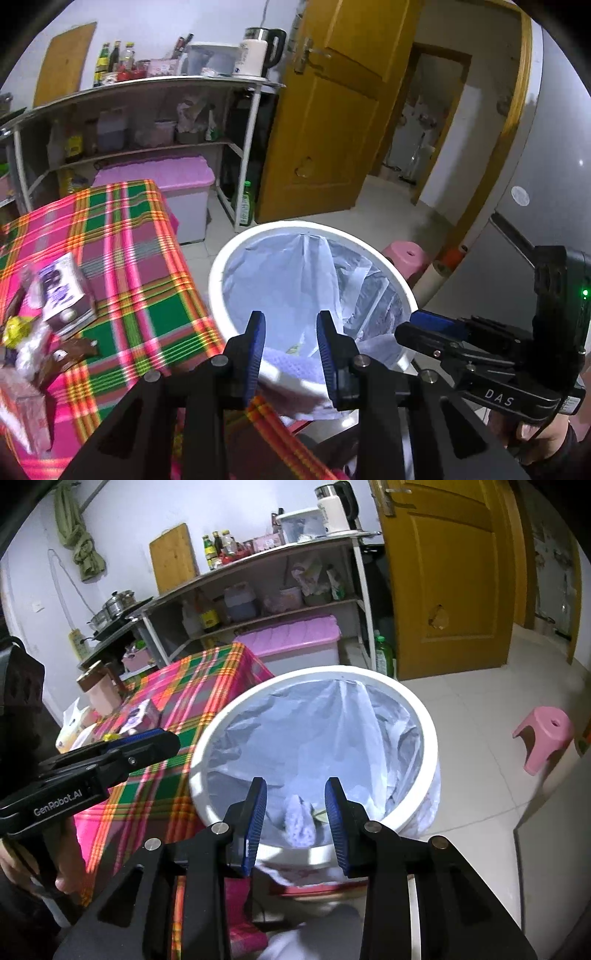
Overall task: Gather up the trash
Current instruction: 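Move both tools back from the bin toward the table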
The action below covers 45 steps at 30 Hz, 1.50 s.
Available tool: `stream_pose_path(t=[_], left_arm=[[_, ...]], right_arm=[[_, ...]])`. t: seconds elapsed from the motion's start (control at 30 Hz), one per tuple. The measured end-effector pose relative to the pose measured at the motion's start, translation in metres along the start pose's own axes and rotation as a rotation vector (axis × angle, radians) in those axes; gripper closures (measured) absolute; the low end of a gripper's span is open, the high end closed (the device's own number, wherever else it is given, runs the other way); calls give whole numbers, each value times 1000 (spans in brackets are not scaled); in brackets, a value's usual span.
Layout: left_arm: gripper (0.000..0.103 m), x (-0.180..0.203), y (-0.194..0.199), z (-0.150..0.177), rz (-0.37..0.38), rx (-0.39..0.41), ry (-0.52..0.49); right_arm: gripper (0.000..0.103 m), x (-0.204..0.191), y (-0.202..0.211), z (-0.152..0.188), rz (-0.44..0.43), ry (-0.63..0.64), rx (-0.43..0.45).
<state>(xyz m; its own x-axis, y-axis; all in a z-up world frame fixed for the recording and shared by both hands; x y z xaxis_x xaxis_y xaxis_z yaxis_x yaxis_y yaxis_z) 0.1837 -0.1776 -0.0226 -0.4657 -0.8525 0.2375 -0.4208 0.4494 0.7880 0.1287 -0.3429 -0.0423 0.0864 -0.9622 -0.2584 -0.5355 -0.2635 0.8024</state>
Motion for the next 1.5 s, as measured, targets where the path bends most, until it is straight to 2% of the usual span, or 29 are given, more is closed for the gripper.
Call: stream_pose_path(t=[0.37,0.7,0.73,0.77,0.83,1.03,1.17,1.5], left_arm=[[75,-25,44,40,-84,45,69],[74,-68,80,78,-181,73,162],[74,-72,84,82,-192,76,171],[74,-78,89,86,-205,80,181],[74,-86,96,92,-227,86,200],[74,-117,114,111,-287,100,270],[65,-137,123,120,-310,109,315],[56,-185,135,138,-366,114,419]], right_arm=[[69,-50,1,10,-79,100,-21],[69,-108,-9,17,-158,220,-38],[67,-113,-10,17,-163,234,-39],[57,-119,-10,17,-168,249,-38],[47,-129,-11,19,-173,277,-34],[47,-160,-18,19,-184,371,-40],[47,-180,-26,19,-184,433,-40],[47,-225,-48,15,-186,567,-48]])
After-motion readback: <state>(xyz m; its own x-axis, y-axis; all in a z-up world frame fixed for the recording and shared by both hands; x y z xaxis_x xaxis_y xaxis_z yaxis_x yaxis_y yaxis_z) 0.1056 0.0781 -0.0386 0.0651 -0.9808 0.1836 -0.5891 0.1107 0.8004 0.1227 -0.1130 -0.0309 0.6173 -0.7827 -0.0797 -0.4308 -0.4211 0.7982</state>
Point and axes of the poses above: each gripper's, at about its wrist camera, not at the fingertips, and y roughly against the way its jaws point, x to its right, z to its underside, the point moved 3 cm from there along -y, roughly the way its jaws point, and after that the axes turned 13 degrees about -x, right-handed, at the moved point
